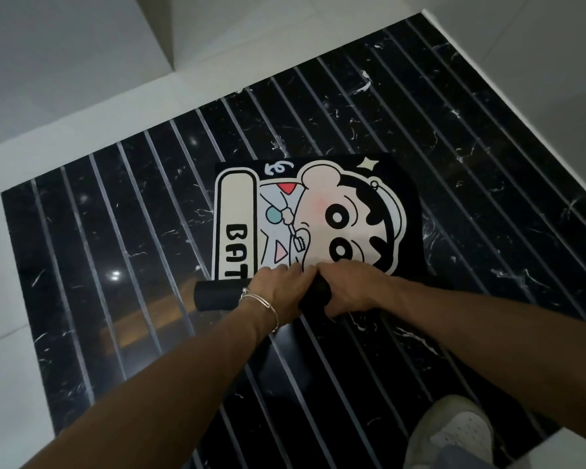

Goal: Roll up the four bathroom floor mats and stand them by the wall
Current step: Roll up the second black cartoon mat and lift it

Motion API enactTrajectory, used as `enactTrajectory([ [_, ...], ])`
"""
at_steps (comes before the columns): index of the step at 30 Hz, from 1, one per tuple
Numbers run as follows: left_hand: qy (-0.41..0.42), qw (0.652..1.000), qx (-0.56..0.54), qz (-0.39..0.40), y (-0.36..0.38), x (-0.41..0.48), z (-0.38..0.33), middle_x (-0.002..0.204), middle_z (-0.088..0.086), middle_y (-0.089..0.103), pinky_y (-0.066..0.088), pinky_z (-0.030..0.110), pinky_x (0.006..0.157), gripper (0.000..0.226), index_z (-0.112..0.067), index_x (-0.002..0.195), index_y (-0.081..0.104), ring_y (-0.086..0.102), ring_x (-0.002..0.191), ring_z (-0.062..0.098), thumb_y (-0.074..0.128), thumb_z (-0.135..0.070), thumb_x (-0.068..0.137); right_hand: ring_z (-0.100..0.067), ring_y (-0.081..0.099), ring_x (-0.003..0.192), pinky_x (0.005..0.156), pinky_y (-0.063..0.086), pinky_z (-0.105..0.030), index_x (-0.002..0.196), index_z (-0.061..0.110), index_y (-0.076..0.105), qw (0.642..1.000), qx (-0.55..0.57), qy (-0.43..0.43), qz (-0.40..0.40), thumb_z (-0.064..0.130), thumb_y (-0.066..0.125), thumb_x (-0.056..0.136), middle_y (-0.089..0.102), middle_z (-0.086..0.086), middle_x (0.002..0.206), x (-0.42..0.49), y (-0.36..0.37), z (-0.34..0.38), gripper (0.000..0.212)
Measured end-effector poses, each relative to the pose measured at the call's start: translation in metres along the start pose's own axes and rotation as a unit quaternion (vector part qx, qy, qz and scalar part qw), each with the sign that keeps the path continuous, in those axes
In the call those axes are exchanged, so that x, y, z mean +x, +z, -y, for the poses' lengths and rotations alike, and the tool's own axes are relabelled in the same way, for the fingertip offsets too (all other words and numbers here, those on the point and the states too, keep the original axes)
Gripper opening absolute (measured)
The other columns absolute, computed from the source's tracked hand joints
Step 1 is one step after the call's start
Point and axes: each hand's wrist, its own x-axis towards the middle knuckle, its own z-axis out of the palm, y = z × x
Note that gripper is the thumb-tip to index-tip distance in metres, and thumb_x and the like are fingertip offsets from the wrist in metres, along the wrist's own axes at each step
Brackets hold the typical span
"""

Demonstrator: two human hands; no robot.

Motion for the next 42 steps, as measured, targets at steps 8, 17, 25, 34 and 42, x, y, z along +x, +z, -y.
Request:
enactTrajectory([
  [8,-0.006,0.992,-0.064,0.109,-0.012,0.011,0.005,0.111,0.005,0.063,0.047,0.034,0.074,0.053,-0.018,0.122,0.044,0.062,0.099,0.027,0.069,-0.034,0.077,-0.026,0.057,0.103,0.079,0.04,-0.035,0.12,0.016,0.04,0.986,-0.11,-0.013,-0.127,0.034,0.067,0.079,0.056,-0.004,0.115,-0.009,0.02,0.005,0.052],
  [17,-0.016,0.998,-0.009,0.065,-0.008,0.009,0.002,0.118,0.006,0.057,0.048,0.038,0.077,0.053,-0.019,0.128,0.038,0.061,0.105,0.028,0.064,-0.03,0.083,-0.024,0.054,0.104,0.075,0.039,-0.032,0.118,0.018,0.045,0.995,-0.043,-0.011,-0.092,0.033,0.07,0.073,0.056,-0.002,0.113,-0.004,0.012,0.002,0.054],
  [25,-0.011,0.999,-0.021,0.025,-0.004,0.002,0.002,0.119,0.005,0.054,0.047,0.037,0.075,0.06,-0.019,0.133,0.033,0.058,0.106,0.027,0.062,-0.032,0.083,-0.023,0.06,0.092,0.072,0.048,-0.033,0.117,0.019,0.048,0.997,-0.032,-0.001,-0.067,0.035,0.072,0.071,0.061,-0.003,0.108,0.002,0.009,0.0,0.054],
  [34,-0.012,0.988,-0.071,0.138,-0.01,0.01,0.009,0.115,0.008,0.061,0.048,0.037,0.079,0.06,-0.018,0.124,0.042,0.061,0.103,0.029,0.072,-0.034,0.075,-0.025,0.051,0.11,0.09,0.037,-0.039,0.124,0.017,0.039,0.983,-0.127,-0.018,-0.133,0.034,0.066,0.079,0.052,-0.003,0.12,-0.009,0.023,0.008,0.055],
  [42,-0.019,1.0,0.001,0.021,0.0,0.004,0.002,0.117,0.007,0.055,0.047,0.04,0.076,0.058,-0.017,0.131,0.033,0.059,0.104,0.029,0.063,-0.03,0.083,-0.022,0.06,0.084,0.067,0.044,-0.03,0.115,0.02,0.047,0.998,-0.028,-0.006,-0.063,0.036,0.072,0.069,0.062,-0.001,0.104,0.001,0.005,0.001,0.054],
])
